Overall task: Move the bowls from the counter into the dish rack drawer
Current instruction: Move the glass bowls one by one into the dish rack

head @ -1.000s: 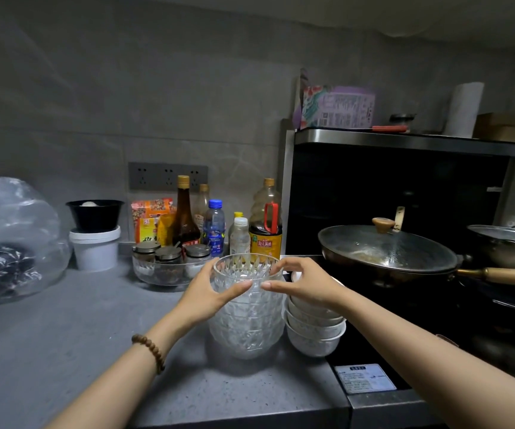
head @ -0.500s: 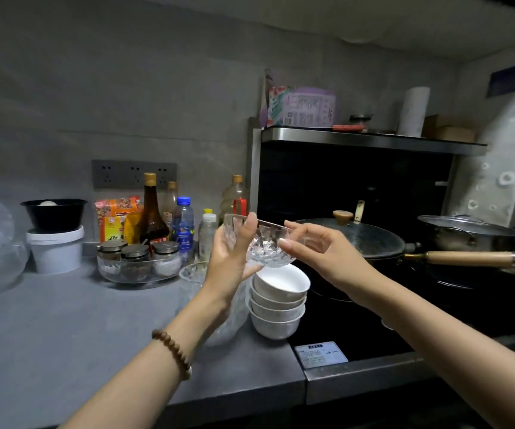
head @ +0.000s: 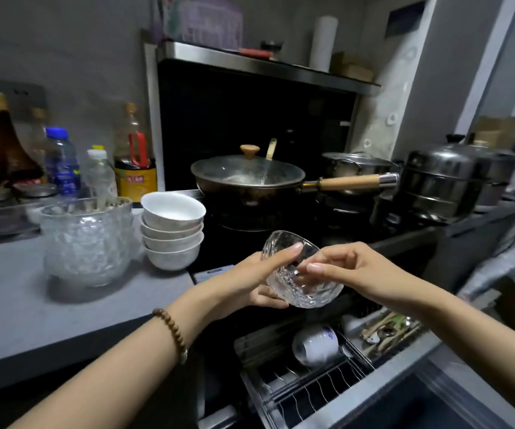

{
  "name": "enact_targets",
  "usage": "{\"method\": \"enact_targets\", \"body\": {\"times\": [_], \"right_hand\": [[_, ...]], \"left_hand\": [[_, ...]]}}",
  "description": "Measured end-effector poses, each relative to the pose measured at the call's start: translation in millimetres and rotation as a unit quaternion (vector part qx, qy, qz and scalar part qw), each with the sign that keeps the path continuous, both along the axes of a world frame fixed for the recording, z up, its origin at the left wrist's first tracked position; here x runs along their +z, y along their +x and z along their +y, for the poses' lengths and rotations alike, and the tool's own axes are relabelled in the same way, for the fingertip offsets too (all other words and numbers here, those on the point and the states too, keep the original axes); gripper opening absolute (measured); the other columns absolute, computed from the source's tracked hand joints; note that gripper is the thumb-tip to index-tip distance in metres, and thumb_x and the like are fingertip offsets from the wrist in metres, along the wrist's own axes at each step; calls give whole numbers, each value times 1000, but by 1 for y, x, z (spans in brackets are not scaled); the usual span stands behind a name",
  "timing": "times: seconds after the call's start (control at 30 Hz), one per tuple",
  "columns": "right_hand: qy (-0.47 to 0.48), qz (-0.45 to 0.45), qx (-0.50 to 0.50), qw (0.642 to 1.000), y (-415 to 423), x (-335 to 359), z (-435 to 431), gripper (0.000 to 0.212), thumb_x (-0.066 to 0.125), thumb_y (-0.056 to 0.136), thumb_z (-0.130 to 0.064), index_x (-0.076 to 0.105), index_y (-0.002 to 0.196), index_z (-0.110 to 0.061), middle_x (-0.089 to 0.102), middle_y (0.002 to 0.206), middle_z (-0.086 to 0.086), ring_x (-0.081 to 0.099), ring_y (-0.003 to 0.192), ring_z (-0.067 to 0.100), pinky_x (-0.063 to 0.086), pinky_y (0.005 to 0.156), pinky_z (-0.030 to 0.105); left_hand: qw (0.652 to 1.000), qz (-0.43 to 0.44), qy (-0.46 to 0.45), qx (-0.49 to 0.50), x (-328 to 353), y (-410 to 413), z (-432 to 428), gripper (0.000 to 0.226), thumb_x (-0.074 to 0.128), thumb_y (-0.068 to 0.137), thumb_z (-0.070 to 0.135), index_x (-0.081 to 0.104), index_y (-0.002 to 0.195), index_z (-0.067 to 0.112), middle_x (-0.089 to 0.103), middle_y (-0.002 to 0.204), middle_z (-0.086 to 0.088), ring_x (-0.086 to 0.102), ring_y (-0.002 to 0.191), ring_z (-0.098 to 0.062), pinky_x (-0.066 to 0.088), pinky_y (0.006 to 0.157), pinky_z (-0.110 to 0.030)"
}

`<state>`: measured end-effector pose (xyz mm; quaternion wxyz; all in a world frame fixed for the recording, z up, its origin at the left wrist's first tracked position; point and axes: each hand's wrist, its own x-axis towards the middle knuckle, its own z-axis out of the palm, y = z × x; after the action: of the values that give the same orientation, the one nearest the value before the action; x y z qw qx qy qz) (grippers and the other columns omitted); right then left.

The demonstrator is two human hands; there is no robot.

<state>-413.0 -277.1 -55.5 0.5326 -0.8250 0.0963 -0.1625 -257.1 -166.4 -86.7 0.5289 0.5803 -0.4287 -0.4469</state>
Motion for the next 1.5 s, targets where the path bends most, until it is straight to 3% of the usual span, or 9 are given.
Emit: {"method": "enact_targets", "body": {"times": [0.2, 0.33, 0.53, 0.67, 0.87, 1.03, 1.23, 1.4, 1.5], "right_hand": [[55, 113, -31, 992, -13, -69, -36, 24, 67, 80, -19, 71, 100, -6, 73, 100, 15, 68, 92, 24, 52, 90, 37], [113, 171, -33, 978, -4, -117, -56, 25, 67, 83, -25, 71, 99, -6, 71, 106, 17, 62, 96, 30, 46, 97, 47], [184, 242, -27, 952, 21, -185, -76, 28, 63, 86, -24, 67, 105, -3, 68, 113, 21, 64, 95, 25, 48, 95, 42], [276, 265, -55, 922, 41, -222, -88, 18, 57, 91, -12, 66, 104, -6, 71, 102, 9, 71, 78, 9, 56, 69, 17], [351, 336, -86, 870, 62, -267, -107, 13, 55, 91, -10, 67, 95, -10, 76, 81, -1, 71, 71, 8, 56, 64, 20], [371, 416, -61, 828, 77, -299, -106, 14, 55, 91, -8, 67, 84, -9, 73, 66, -2, 67, 58, 5, 55, 57, 18], [346, 481, -65, 803, 92, -328, -102, 12, 56, 91, -12, 65, 83, -10, 71, 60, -4, 66, 52, 4, 53, 47, 15], [339, 508, -56, 790, 93, -350, -104, 14, 55, 92, -18, 66, 84, -13, 70, 79, 0, 63, 75, 12, 54, 74, 28], [350, 500, -70, 789, 89, -353, -105, 12, 57, 91, -16, 66, 87, -9, 71, 78, 1, 66, 68, 10, 56, 59, 21]], "left_hand": [[994, 7, 94, -64, -77, -3, -38, 62, 59, 75, 64, 61, 119, 20, 69, 115, -11, 65, 97, -22, 50, 98, -39], [984, 16, 162, -70, -134, 6, -57, 83, 61, 61, 77, 63, 115, 14, 64, 109, -10, 56, 92, -25, 56, 85, -30], [974, 41, 223, -5, -208, 18, -71, 96, 58, 48, 82, 54, 118, 16, 71, 107, -6, 71, 77, -14, 54, 67, -22], [968, 21, 250, 21, -246, 28, -76, 84, 52, 61, 80, 51, 119, 18, 68, 104, -6, 67, 71, -13, 56, 63, -23], [981, -84, 164, 59, -281, 45, -63, 56, 58, 83, 51, 52, 129, 20, 59, 127, 0, 59, 102, -5, 45, 90, -15], [931, -326, 160, -21, -309, 55, -47, 109, 26, 54, 94, 33, 142, 30, 36, 148, 6, 29, 138, -11, 24, 116, -31], [893, -404, 191, -49, -329, 52, -36, 110, 24, 54, 90, 22, 146, 31, 16, 157, 12, 2, 146, -12, 2, 119, -40], [883, -427, 189, -51, -332, 49, -34, 103, 28, 60, 84, 22, 147, 30, 12, 157, 13, -4, 146, -10, -2, 119, -37], [884, -427, 183, -44, -333, 49, -34, 98, 32, 63, 82, 24, 146, 30, 13, 156, 14, -3, 146, -10, -3, 117, -34]]}}
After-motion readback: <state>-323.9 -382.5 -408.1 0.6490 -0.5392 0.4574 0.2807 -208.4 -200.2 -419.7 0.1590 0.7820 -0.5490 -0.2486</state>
